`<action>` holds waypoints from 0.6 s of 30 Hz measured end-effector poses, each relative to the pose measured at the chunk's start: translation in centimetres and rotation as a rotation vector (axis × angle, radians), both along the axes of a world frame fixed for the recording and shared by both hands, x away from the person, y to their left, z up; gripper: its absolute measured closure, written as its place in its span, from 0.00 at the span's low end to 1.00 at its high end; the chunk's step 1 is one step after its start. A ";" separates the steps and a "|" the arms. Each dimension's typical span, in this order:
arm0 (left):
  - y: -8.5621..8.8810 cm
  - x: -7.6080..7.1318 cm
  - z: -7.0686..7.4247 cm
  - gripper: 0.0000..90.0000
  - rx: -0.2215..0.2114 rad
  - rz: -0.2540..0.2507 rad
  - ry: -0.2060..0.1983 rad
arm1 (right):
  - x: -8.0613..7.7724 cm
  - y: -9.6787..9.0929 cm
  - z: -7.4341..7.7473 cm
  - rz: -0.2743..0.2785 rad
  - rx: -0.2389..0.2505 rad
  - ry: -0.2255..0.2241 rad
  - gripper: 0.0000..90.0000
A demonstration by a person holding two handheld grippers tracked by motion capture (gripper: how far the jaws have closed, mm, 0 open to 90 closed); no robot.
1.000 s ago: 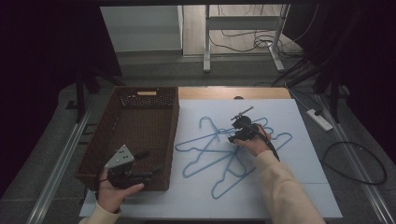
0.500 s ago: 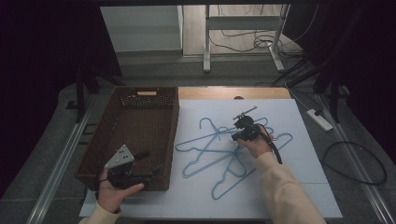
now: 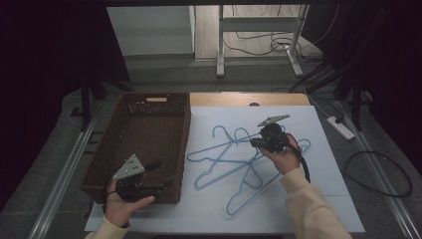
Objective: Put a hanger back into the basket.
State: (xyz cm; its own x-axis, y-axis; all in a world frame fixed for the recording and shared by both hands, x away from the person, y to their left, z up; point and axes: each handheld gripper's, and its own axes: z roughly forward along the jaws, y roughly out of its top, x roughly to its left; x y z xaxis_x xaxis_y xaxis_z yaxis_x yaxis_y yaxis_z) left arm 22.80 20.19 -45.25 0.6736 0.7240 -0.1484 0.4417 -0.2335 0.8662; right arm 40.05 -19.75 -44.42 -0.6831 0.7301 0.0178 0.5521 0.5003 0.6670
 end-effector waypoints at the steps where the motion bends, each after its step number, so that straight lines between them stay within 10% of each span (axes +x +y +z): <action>1: 0.0 0.0 0.0 0.29 -0.002 0.000 0.000 | -0.4 -0.3 0.5 -0.002 0.021 -0.014 0.96; 18: -0.7 0.1 0.7 0.29 -0.005 -0.013 0.003 | -3.6 -2.3 4.2 -0.054 0.181 -0.113 0.96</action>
